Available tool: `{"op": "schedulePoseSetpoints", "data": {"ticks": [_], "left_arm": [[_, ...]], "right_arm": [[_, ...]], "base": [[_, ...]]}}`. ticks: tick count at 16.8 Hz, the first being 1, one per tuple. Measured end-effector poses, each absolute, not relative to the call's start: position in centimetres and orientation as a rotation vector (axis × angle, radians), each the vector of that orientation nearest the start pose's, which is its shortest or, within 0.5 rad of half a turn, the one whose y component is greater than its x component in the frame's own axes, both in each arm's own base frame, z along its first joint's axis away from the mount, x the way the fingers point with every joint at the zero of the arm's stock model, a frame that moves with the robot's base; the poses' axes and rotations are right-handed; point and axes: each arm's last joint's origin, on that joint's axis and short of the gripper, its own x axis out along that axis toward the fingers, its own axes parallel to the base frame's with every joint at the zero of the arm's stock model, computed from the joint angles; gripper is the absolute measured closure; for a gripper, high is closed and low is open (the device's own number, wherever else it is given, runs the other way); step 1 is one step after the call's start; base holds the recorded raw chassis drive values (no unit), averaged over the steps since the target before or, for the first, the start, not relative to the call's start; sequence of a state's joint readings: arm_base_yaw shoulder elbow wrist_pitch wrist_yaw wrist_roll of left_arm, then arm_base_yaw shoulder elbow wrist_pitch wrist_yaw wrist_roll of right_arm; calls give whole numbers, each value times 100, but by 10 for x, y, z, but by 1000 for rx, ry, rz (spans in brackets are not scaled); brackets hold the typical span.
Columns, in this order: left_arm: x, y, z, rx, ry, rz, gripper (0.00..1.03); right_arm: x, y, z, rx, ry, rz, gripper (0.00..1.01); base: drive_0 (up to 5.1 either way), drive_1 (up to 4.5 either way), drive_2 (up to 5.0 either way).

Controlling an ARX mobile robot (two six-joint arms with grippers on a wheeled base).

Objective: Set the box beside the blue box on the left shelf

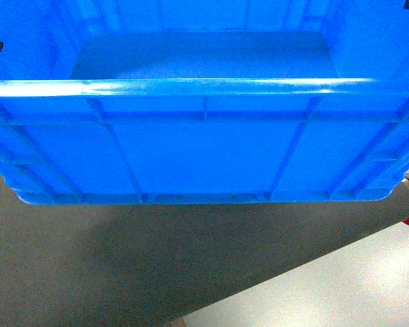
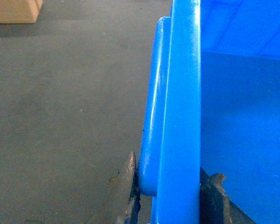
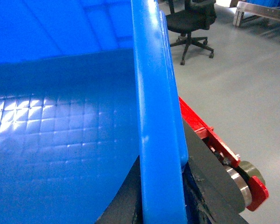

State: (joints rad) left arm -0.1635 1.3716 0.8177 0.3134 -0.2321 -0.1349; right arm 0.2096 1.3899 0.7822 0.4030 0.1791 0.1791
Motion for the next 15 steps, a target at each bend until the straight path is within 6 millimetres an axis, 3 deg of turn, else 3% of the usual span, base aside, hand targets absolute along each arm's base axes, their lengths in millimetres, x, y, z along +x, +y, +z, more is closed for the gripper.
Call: {"op": "schedulePoseSetpoints", "data": {"ticks": [15], "left_arm": [[298, -43, 262, -86, 232, 83, 84]], "right_arm": [[297, 58, 253, 141, 202, 9, 87]], "base": [[-140, -140, -140]]}}
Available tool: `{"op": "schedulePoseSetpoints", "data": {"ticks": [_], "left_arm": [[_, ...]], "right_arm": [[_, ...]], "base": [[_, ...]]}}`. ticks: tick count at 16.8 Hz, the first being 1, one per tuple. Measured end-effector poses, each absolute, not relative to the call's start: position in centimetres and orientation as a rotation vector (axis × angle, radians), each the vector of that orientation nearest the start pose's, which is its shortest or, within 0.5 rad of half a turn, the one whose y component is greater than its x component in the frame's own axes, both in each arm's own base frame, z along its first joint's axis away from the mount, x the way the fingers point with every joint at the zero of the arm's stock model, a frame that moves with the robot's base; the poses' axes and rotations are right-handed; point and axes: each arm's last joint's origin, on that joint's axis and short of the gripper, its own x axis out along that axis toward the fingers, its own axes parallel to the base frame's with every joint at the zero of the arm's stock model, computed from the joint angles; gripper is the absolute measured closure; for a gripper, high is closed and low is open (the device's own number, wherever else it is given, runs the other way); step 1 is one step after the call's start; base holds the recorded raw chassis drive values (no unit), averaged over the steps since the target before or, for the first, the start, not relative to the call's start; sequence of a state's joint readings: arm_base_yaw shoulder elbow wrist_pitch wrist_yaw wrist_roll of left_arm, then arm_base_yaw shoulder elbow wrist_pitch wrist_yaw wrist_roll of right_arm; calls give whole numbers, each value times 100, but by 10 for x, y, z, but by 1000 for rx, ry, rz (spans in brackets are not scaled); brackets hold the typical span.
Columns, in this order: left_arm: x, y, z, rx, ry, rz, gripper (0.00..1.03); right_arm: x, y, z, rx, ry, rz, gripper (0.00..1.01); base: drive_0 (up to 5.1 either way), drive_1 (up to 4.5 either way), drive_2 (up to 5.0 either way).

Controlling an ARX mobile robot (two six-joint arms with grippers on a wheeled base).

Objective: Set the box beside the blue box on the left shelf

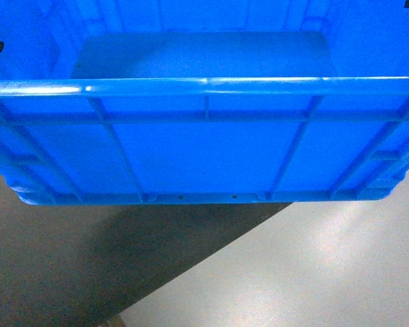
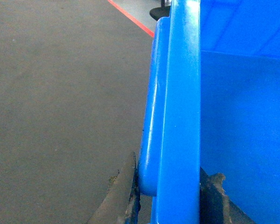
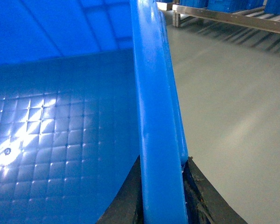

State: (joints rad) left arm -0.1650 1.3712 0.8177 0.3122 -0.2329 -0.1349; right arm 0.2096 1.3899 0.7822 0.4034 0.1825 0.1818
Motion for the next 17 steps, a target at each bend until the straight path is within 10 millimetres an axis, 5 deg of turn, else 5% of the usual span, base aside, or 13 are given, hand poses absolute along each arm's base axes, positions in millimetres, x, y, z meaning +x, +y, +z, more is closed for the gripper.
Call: {"op": "schedulePoseSetpoints", "data": {"ticks": [17], "left_arm": [[298, -43, 261, -87, 233, 84, 84]], "right_arm": [[297, 58, 253, 146, 202, 7, 88]], "base": [[-142, -142, -142]]}}
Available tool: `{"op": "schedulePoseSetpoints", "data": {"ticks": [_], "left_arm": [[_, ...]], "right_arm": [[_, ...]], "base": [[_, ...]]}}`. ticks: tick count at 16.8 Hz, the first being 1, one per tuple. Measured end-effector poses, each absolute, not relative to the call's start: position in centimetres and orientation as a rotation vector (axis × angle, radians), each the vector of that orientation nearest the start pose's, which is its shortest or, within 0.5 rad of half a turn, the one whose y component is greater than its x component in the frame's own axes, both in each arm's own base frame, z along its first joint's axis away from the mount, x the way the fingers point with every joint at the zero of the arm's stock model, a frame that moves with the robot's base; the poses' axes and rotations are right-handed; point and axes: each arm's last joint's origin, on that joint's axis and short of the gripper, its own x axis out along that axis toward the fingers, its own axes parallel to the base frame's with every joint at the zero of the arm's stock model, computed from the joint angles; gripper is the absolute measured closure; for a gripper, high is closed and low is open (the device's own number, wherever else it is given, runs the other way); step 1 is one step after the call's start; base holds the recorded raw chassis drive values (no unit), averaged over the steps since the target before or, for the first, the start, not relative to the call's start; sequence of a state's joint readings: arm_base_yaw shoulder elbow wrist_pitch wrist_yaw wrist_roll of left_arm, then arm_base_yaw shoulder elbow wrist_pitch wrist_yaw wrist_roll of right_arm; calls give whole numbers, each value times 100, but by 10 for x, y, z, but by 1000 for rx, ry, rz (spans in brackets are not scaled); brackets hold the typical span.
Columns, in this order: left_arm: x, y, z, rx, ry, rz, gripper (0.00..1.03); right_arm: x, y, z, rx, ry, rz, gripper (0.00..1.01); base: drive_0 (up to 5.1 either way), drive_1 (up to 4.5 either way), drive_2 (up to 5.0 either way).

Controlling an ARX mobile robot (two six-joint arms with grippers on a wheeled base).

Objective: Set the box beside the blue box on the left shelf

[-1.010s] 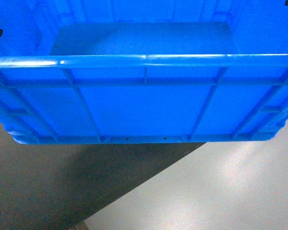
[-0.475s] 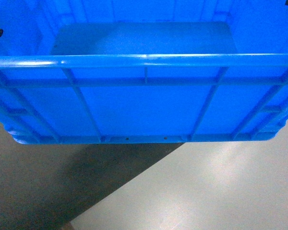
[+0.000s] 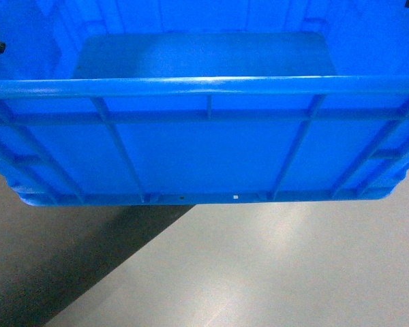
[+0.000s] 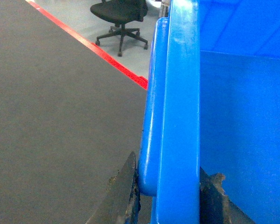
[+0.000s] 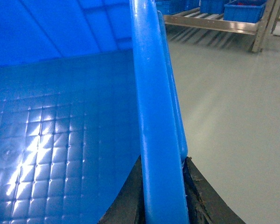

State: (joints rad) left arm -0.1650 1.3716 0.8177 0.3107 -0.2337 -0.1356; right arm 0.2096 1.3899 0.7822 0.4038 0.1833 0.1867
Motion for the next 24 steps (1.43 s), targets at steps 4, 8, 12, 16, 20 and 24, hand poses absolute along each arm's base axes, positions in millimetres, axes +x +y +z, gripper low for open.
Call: {"op": "schedulePoseSetpoints", "data": {"ticks": [4, 8, 12, 16, 20, 24], "left_arm": [[298, -42, 262, -83, 230, 91, 84], [298, -42, 261, -82, 234, 93, 84], [298, -42, 261, -82, 234, 93, 84], [298, -42, 261, -82, 234, 93, 84], [298, -42, 262, -82, 233, 93, 84], [298, -42, 262, -82, 234, 93, 84]], "right_arm": [[296, 59, 253, 144, 203, 48, 94], [296, 59, 254, 139, 202, 50, 94], [296, 59, 254, 139, 202, 50, 94], [296, 59, 254, 139, 202, 50, 94], [296, 59, 254, 139, 201, 50, 94], [296, 59, 254, 138, 200, 51, 94]], "base": [[-142, -142, -142], [-147, -147, -147], [-136, -136, -136], [-156, -156, -156], [-137, -137, -137], [-160, -160, -160]]}}
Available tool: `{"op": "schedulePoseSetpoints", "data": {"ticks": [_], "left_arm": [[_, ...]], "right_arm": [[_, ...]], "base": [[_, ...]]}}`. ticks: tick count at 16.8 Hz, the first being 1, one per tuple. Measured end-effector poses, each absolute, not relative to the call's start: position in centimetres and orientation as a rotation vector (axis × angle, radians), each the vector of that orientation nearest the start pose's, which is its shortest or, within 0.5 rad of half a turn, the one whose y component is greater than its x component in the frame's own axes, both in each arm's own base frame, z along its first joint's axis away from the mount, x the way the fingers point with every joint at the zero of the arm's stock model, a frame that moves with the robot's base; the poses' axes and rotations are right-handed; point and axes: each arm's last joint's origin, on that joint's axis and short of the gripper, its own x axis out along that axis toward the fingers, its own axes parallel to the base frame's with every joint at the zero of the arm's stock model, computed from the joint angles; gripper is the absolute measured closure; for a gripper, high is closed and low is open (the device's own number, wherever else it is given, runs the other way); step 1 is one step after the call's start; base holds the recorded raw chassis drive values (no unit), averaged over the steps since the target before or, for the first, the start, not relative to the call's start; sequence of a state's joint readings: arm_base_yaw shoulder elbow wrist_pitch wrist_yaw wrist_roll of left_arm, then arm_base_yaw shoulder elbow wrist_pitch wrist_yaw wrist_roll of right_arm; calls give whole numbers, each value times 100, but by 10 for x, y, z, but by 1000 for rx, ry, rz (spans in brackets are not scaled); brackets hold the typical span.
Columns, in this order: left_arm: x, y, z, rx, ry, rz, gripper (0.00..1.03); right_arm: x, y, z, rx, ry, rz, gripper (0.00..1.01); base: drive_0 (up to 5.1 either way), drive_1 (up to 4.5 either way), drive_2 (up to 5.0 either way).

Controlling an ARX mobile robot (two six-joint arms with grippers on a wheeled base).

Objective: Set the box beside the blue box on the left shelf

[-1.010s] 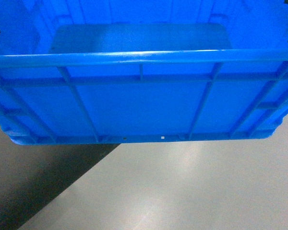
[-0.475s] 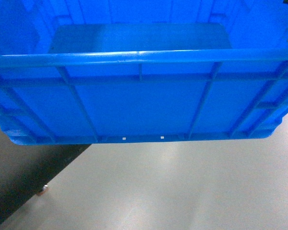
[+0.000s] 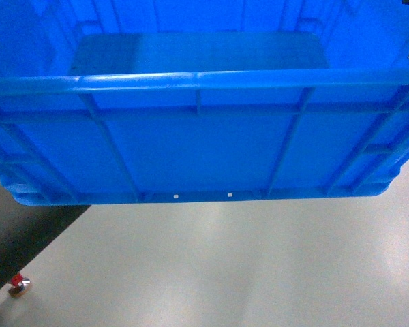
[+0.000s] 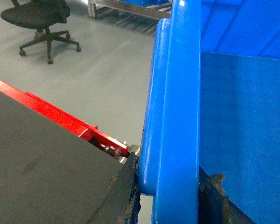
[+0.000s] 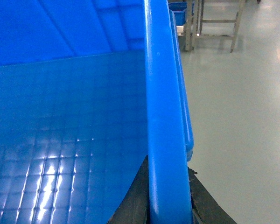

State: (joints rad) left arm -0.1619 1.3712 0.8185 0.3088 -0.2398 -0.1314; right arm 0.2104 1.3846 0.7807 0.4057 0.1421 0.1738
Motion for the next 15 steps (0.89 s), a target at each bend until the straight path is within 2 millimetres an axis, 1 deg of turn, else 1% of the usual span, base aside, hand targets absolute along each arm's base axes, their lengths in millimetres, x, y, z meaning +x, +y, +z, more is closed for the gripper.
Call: {"op": "schedulePoseSetpoints", "data": {"ticks": [15], "left_arm": [[298, -42, 262, -82, 232, 93, 84]], "right_arm": [[296, 59, 254, 139, 201, 50, 94]], "base": [[-146, -146, -146]]}}
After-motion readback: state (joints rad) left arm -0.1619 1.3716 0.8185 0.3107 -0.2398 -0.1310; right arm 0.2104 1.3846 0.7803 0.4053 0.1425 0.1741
